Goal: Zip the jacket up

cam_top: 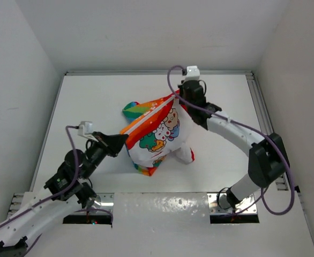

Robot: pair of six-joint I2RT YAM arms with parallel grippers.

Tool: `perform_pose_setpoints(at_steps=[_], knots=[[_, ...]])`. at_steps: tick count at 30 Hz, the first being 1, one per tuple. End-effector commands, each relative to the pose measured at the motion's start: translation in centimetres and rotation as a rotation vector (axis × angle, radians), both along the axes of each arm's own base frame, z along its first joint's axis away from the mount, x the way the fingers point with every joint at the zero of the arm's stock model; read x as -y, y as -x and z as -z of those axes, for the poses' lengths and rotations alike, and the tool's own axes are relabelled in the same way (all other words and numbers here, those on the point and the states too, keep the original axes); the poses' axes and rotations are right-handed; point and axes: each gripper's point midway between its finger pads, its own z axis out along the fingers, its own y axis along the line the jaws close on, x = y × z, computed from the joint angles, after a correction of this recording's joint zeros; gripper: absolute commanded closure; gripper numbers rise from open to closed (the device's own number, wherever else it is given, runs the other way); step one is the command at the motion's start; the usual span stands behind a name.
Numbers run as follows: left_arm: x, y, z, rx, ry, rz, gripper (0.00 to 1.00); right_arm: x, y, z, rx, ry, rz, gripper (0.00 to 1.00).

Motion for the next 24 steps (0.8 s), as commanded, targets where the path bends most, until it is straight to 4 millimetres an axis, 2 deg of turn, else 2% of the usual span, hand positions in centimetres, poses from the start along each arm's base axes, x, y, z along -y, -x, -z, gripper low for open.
perform_pose_setpoints(at_steps=[1, 2, 3, 6, 8, 11, 15, 16, 18, 19, 20, 21, 22, 23, 24], knots=[[-4.8, -0.6, 0.6, -0.015, -0.061, -0.213, 1.0, 7.3, -4.7, -2.7, 0.067, 0.032, 0.247, 1.0], [-5.4, -0.5, 1.1, -0.044, -0.048, -0.243, 1.0, 8.2, -5.2, -2.5, 0.059, 0.015, 0.268, 1.0], [-6.0, -0.5, 1.2, -0.047, -0.04, -0.268, 1.0, 10.2, -5.8, -2.4, 0.051, 0.006, 0.312, 1.0], [-7.2, -0.4, 1.1, -0.057, -0.008, -0.322, 1.0, 12.4, -6.0, -1.8, 0.034, -0.008, 0.358, 1.0], [-7.8, -0.6, 1.4, -0.071, -0.003, -0.358, 1.0, 12.8, -5.8, -2.0, 0.042, -0.003, 0.366, 1.0], [-7.4, -0.8, 0.9, -0.055, 0.009, -0.348, 1.0, 12.2, -5.6, -1.5, 0.024, -0.028, 0.332, 1.0], [-5.2, -1.4, 1.8, -0.079, -0.02, -0.283, 1.0, 8.8, -5.0, -1.2, 0.01, -0.135, 0.161, 1.0], [-4.9, -1.6, 2.2, -0.09, -0.034, -0.278, 0.99, 8.4, -4.6, -0.6, -0.008, -0.168, 0.149, 1.0], [-4.1, -2.0, 3.0, -0.125, -0.073, -0.264, 0.82, 7.7, -4.0, -1.1, -0.007, -0.211, 0.114, 1.0], [-3.6, -2.1, 3.2, -0.137, -0.083, -0.251, 0.57, 7.1, -3.6, -1.1, -0.012, -0.246, 0.091, 1.0], [-3.3, -2.3, 3.2, -0.144, -0.091, -0.245, 0.45, 6.9, -3.1, -0.7, -0.02, -0.26, 0.079, 1.0], [-2.7, -2.6, 3.9, -0.17, -0.122, -0.233, 0.19, 6.6, -2.6, -1.6, -0.008, -0.287, 0.064, 1.0], [-2.5, -2.8, 3.0, -0.168, -0.124, -0.235, 0.12, 6.2, -2.2, -1.7, -0.018, -0.298, 0.04, 0.93], [-2.3, -3.2, 3.1, -0.184, -0.151, -0.242, 0.08, 6.2, -1.8, -1.7, -0.034, -0.3, 0.033, 0.85], [-2.8, -3.5, 2.4, -0.176, -0.164, -0.271, 0.06, 6.1, -1.4, -2.4, -0.034, -0.307, 0.026, 0.78]])
